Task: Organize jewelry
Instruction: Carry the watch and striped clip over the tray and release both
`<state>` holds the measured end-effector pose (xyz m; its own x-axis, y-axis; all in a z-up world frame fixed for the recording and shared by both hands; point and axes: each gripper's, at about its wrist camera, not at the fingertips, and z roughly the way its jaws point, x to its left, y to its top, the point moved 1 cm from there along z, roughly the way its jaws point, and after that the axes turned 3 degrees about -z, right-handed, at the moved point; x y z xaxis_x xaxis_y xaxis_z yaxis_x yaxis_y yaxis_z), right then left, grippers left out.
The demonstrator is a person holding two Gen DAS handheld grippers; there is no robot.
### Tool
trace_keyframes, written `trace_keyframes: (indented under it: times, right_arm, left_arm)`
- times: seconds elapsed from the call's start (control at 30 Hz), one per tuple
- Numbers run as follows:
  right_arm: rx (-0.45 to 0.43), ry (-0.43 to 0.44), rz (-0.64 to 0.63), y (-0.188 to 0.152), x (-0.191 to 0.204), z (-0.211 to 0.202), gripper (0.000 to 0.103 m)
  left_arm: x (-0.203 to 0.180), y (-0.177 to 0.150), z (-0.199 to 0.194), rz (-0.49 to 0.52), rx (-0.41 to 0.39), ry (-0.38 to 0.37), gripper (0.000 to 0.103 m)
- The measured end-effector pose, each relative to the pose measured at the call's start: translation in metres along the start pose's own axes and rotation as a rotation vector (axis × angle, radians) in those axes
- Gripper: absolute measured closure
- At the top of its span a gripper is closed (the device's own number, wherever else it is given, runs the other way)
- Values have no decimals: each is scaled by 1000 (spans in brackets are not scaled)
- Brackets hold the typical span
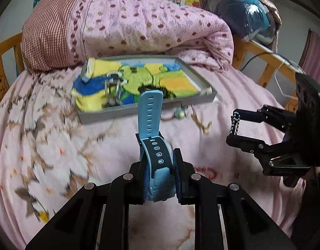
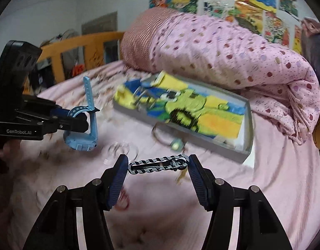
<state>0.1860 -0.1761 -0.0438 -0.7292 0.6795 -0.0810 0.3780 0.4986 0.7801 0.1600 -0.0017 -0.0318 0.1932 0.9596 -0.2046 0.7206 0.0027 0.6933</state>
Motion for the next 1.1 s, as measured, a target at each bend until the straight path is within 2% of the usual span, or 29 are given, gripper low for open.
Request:
trace_keyframes:
  times: [0.2, 0.47, 0.77, 1.0, 1.1]
  right_arm:
    - [-36, -69, 61, 31, -31, 30, 46]
    - [15, -123, 182, 41, -77, 82, 46]
    - [101, -131, 242, 30, -107, 110, 46]
    - [132, -141, 258, 25, -114, 113, 45]
    - [128, -165, 264, 22, -115, 108, 34]
  left_arm:
    - [10, 48, 13, -5, -39, -10, 86]
    - [34, 95, 68, -28, -38, -17, 86]
    - [55, 106, 124, -111, 43, -43, 86]
    - [55, 102, 131, -99, 39, -21, 86]
    - [55, 102, 129, -105, 25, -15, 85]
